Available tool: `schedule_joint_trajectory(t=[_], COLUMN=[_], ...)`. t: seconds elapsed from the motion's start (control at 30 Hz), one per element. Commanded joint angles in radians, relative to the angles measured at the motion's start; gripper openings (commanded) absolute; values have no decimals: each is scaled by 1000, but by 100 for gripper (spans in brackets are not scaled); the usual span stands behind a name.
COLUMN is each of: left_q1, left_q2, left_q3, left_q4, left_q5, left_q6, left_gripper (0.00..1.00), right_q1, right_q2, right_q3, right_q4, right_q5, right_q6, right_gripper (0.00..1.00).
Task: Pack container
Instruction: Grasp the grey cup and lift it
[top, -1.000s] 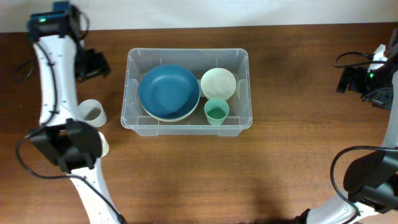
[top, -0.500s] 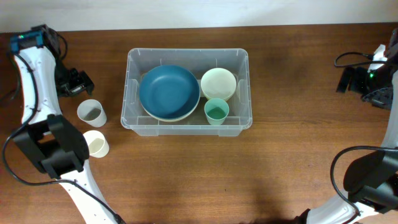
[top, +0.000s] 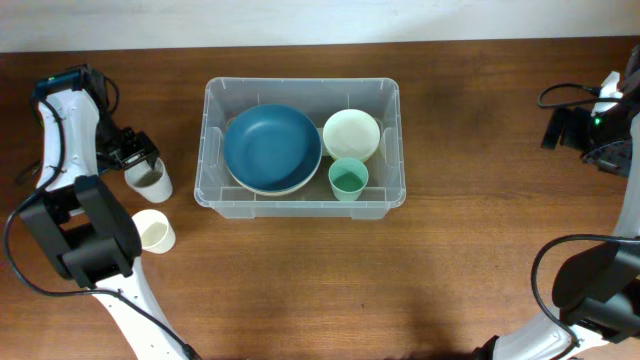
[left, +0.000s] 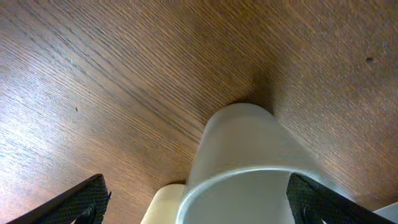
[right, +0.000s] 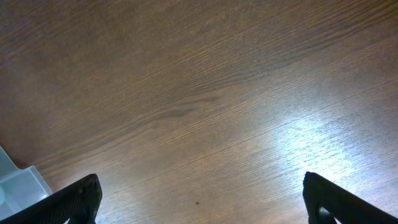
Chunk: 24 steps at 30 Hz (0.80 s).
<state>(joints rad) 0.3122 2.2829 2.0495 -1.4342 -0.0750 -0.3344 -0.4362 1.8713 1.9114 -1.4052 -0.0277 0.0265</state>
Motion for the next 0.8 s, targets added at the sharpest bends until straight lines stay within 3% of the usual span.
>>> schedule_joint_trajectory(t=[0.0, 0.1, 0.23, 0.3, 0.37, 0.5, 0.6, 0.77], left_q1=[10, 10, 10, 10, 10, 10, 10, 18], left_q2=[-28, -20, -20, -20, -20, -20, -21, -21], left_q3=[-5, -10, -65, -99, -123, -131, -116, 110], left_q4=[5, 6, 37, 57, 69, 67, 60, -58], left_q5=[8, 8, 8, 8, 8, 8, 8, 13], left_q6=[-10, -10, -10, -10, -10, -10, -10, -10], left_gripper=[93, 89, 53, 24, 9, 1, 1, 1], right_q1=[-3, -3, -3, -3, -3, -3, -3, -3], right_q2=[3, 3, 3, 3, 3, 3, 3, 3], right_q3=[-4, -4, -4, -4, -4, -4, -4, -4], right_q4=[1, 1, 1, 1, 1, 1, 1, 1], right_q5=[-2, -2, -2, -2, -2, -2, -2, -2], right_q6=[8, 8, 8, 8, 8, 8, 8, 8], right_gripper=[99, 99, 99, 99, 99, 99, 99, 99])
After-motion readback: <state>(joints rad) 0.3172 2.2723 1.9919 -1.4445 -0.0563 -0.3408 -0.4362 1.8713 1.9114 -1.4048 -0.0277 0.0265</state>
